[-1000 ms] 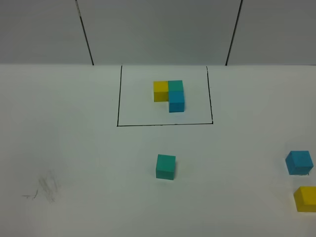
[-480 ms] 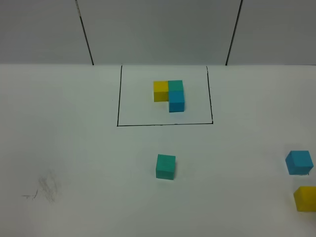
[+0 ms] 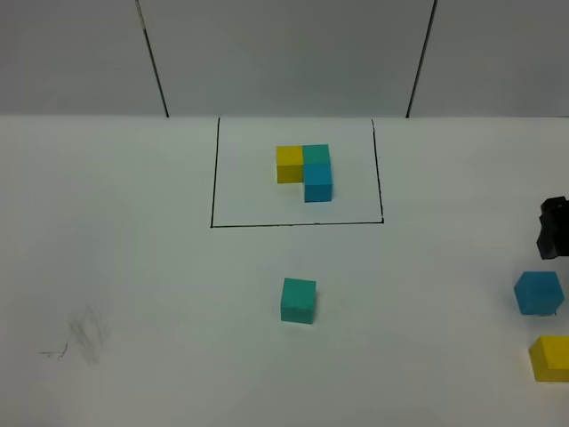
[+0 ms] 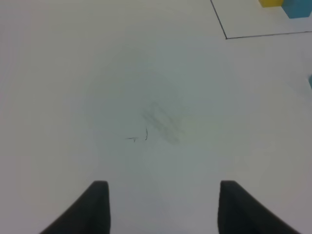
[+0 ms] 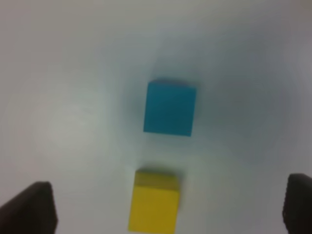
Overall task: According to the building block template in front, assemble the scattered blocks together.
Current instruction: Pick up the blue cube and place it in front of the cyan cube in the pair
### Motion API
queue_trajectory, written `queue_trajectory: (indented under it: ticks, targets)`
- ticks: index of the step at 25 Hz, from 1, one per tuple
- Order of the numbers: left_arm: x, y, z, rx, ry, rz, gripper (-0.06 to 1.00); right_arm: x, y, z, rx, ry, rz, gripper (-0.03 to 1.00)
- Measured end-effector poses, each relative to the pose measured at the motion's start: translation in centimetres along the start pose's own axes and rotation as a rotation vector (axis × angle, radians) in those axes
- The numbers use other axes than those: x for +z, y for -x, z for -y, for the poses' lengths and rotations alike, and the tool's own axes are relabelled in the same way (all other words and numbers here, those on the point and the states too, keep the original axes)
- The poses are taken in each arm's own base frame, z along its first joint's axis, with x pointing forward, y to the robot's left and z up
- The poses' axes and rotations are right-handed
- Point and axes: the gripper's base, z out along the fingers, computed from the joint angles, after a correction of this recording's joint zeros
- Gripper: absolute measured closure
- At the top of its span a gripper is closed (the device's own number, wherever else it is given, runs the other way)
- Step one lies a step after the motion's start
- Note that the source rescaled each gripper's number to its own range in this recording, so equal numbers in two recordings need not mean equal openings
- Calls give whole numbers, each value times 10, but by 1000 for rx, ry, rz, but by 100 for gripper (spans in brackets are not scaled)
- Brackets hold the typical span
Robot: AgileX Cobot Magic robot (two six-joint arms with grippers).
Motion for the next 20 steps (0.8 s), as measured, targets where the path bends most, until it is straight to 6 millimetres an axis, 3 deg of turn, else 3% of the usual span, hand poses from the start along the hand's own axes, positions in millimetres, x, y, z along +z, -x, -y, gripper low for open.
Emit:
queue_trajectory:
  ticks: [13, 20]
  targets:
    - [0, 0, 0, 0, 0, 0, 66, 58, 16, -2, 12, 40, -56, 5]
    - [0, 0, 0, 0, 0, 0, 66, 93, 14, 8, 54, 38, -132, 6]
